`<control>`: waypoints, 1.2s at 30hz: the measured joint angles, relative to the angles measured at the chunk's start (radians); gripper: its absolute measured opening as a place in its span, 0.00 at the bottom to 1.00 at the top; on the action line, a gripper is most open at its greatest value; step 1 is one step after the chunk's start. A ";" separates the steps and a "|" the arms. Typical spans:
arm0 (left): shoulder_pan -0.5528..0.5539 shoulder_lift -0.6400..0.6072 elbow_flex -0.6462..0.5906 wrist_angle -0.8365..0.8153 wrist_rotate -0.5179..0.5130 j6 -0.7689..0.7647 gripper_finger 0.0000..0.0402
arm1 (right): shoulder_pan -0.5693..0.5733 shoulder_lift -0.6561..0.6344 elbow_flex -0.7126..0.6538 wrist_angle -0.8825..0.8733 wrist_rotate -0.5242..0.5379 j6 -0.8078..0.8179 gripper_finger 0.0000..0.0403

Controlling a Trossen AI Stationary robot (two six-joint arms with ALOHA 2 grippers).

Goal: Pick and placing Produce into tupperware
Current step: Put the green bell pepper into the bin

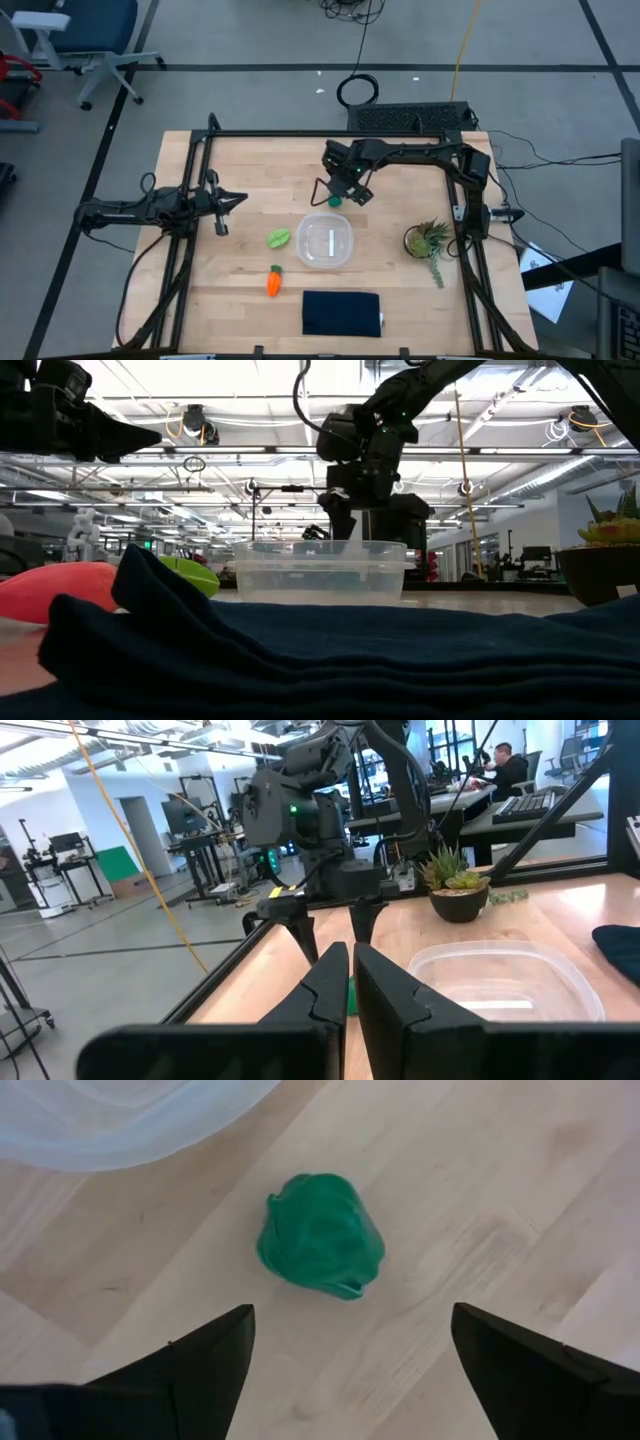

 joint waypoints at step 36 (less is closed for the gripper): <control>0.000 0.000 0.000 0.000 0.000 -0.004 0.06 | 0.030 0.000 -0.203 0.345 -0.048 -0.023 0.82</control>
